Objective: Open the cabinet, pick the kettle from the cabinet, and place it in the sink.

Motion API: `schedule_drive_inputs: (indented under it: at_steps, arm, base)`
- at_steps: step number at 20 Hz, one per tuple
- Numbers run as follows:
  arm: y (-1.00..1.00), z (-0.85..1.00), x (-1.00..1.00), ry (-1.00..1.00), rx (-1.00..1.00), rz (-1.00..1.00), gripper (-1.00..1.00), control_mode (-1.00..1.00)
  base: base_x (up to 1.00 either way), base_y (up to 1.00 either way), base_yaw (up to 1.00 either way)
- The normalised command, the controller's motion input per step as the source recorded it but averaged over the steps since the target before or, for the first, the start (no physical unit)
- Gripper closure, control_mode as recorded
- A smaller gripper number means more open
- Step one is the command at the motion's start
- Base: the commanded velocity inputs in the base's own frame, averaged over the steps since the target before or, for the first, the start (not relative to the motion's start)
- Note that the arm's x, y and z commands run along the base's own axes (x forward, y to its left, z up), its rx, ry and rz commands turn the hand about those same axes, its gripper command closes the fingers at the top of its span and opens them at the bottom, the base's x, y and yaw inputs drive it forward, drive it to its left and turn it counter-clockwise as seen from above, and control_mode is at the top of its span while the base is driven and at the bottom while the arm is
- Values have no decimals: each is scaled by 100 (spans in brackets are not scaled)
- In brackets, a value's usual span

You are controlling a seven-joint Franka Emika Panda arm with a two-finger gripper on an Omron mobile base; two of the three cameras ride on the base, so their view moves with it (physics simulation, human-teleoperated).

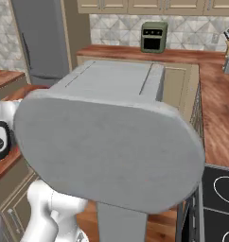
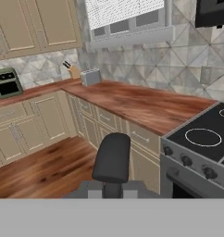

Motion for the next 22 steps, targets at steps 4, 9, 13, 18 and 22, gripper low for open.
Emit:
schedule_drive_inputs:
  at_steps: [4,9,13,18,22]
  arm:
    - [0,0,0,0,0,0,100,100]
    - [0,0,0,0,0,0,100,100]
    - [0,0,0,0,0,0,100,100]
    - [0,0,0,0,0,0,100,100]
    - [0,0,0,0,0,0,100,100]
  base:
    - [55,-23,1]
    - [55,-22,4]
    - [47,-23,16]
    - [32,-20,40]
    - [21,-17,57]
